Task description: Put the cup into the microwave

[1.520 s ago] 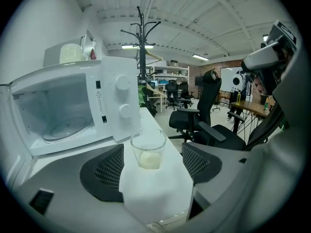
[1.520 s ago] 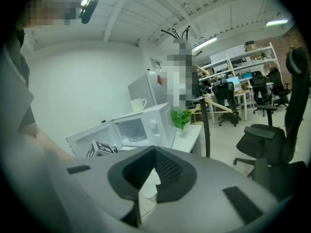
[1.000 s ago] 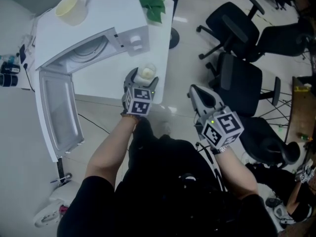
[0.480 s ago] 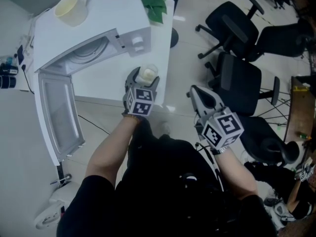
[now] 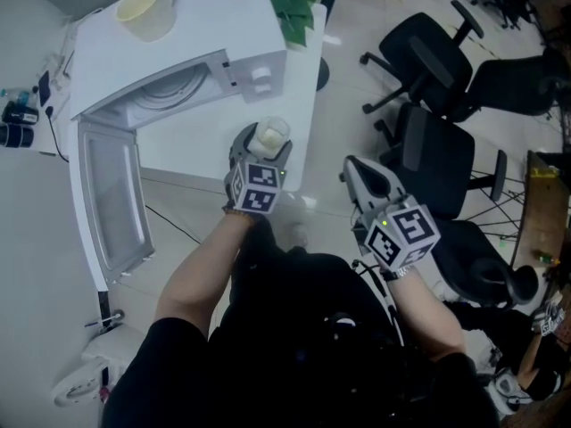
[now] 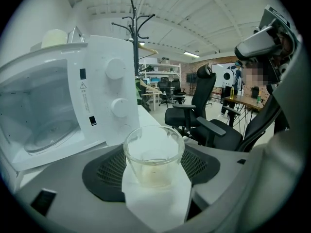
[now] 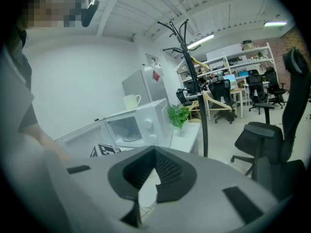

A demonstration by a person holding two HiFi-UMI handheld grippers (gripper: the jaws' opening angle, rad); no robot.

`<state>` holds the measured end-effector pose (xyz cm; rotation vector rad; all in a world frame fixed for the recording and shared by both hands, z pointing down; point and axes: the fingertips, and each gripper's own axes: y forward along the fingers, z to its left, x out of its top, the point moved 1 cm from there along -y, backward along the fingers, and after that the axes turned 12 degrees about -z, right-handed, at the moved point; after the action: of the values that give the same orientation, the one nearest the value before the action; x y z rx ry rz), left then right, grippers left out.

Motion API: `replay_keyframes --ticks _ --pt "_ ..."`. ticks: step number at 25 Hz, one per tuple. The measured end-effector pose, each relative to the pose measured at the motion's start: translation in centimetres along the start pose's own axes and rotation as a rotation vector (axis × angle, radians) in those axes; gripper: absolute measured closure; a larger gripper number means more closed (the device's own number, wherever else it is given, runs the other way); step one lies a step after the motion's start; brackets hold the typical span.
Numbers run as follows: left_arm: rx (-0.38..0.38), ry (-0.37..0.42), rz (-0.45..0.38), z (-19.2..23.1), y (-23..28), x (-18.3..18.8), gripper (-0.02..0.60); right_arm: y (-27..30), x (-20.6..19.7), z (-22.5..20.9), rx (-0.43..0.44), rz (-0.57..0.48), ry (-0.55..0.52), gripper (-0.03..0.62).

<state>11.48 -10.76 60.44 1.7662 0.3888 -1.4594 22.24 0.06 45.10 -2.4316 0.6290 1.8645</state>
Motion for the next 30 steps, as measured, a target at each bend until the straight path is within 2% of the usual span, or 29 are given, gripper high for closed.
replay_keyframes --ticks 9,21,30 --pt "0.093 -0.014 -0.026 3.4 -2.2 1.0 0.241 2.0 0.6 1.8 0.075 -0.001 -0.015 0.577" --pt "0.245 -0.053 -0.051 10.4 -6.1 1.6 0.241 6.7 1.5 5.8 0.201 0.001 -0.042 0.577" --pt "0.342 -0.098 -0.068 16.2 -8.7 2.2 0.241 10.4 1.9 9.0 0.264 0.009 -0.056 0.577"
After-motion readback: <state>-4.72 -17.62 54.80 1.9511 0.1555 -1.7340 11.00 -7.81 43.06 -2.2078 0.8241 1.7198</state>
